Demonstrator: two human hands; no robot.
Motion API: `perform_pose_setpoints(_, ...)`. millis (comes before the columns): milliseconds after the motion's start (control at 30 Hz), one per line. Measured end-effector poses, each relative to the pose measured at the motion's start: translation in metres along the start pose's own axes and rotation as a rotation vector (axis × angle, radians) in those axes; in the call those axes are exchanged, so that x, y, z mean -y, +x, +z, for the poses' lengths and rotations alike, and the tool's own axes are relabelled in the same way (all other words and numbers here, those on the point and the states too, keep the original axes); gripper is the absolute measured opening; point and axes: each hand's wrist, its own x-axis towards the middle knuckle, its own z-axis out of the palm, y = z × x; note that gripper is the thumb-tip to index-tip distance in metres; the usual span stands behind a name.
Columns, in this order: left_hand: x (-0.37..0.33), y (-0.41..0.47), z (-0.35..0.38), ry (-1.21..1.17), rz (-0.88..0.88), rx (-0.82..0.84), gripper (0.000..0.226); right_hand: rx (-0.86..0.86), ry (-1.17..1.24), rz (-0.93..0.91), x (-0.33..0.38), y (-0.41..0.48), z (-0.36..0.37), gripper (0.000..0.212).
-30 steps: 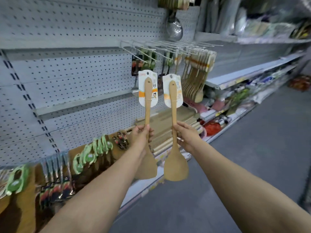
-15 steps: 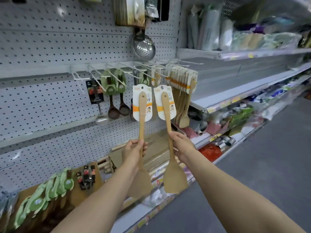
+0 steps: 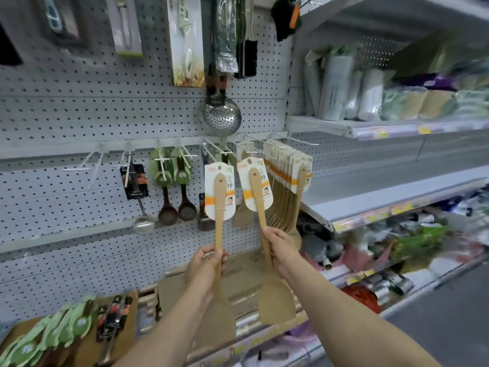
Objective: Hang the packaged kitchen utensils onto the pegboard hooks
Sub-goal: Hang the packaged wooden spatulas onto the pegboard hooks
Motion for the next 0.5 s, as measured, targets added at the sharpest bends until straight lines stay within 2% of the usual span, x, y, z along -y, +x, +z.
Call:
perform_pose_setpoints(200, 0.015, 0.027, 0.03, 0.021, 0.031, 0.043, 0.012, -0.05, 0.094, -0.036, 0.003, 0.031, -0.025, 0.016)
perform_pose_setpoints(500, 0.033, 0.056, 0.056, 0.017, 0.011, 0.085, 0.012, -0.107, 0.057, -0.007, -0.003, 0.079, -0.044, 0.009)
